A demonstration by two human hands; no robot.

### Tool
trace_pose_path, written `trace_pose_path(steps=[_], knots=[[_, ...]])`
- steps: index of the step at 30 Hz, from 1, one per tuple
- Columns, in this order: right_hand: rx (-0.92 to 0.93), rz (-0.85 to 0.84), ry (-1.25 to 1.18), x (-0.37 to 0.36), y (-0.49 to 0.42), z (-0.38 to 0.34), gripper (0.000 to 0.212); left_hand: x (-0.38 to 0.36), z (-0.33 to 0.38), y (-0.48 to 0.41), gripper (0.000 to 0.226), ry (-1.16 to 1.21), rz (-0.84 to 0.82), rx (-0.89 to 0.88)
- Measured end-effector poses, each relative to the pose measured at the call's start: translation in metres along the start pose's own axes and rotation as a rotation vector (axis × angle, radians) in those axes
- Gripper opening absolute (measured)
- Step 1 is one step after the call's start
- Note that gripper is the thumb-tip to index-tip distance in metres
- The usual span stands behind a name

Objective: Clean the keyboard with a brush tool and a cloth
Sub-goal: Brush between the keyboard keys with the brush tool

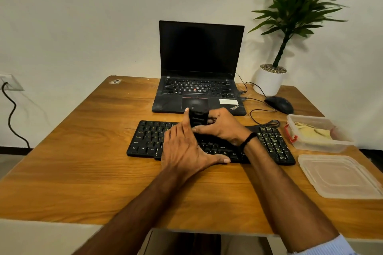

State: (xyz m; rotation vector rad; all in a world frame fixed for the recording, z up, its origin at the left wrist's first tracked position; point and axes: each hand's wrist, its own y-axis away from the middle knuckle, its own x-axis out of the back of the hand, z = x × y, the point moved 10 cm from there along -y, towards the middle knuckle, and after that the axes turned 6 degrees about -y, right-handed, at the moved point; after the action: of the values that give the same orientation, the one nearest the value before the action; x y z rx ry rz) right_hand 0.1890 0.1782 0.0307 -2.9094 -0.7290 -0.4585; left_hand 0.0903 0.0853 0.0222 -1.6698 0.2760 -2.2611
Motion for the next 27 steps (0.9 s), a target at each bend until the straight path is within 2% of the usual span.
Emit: trace_pose_path(steps=[1, 3, 4, 7, 9, 11, 12, 15, 19, 21, 23, 24, 27], knots=[[0.024, 0.033, -0.003, 0.002, 0.000, -0.002, 0.030, 0.000, 0.000, 0.000, 0.163, -0.006, -0.007, -0.001], [0.093, 0.210, 0.108, 0.022, -0.001, -0.008, 0.027, -0.002, 0.001, 0.000, 0.164, -0.026, -0.013, -0.004], [0.089, 0.227, 0.122, 0.025, -0.002, -0.006, 0.026, -0.001, 0.001, 0.001, 0.164, -0.037, -0.010, -0.005], [-0.018, 0.065, 0.032, 0.009, -0.004, 0.010, 0.035, -0.001, 0.002, 0.001, 0.163, -0.067, -0.003, -0.016], [0.024, 0.198, 0.151, 0.027, -0.003, 0.003, 0.037, -0.002, 0.002, 0.000, 0.163, -0.088, -0.010, -0.016], [0.086, 0.426, 0.361, 0.054, 0.005, -0.010, 0.034, -0.003, 0.002, 0.001, 0.162, -0.097, -0.015, -0.012], [0.082, 0.489, 0.353, 0.062, 0.009, -0.010, 0.032, -0.003, 0.002, 0.001, 0.161, -0.101, -0.018, -0.010], [0.017, 0.574, 0.123, 0.081, 0.019, 0.003, 0.028, -0.003, 0.002, 0.000, 0.158, -0.115, -0.040, -0.009], [-0.011, 0.606, -0.128, 0.104, 0.032, 0.012, 0.026, -0.004, 0.002, 0.000, 0.154, -0.117, -0.074, -0.001], [-0.017, 0.654, -0.099, 0.116, 0.034, 0.019, 0.028, -0.004, 0.002, 0.000, 0.153, -0.120, -0.079, 0.001], [-0.036, 0.684, -0.071, 0.130, 0.029, 0.039, 0.047, -0.005, 0.002, 0.000, 0.152, -0.123, -0.082, 0.003], [-0.031, 0.680, -0.068, 0.131, 0.031, 0.037, 0.048, -0.005, 0.001, 0.000, 0.152, -0.124, -0.083, 0.005], [-0.020, 0.638, -0.082, 0.117, 0.045, 0.007, 0.026, -0.006, -0.001, 0.000, 0.152, -0.119, -0.071, 0.014]])
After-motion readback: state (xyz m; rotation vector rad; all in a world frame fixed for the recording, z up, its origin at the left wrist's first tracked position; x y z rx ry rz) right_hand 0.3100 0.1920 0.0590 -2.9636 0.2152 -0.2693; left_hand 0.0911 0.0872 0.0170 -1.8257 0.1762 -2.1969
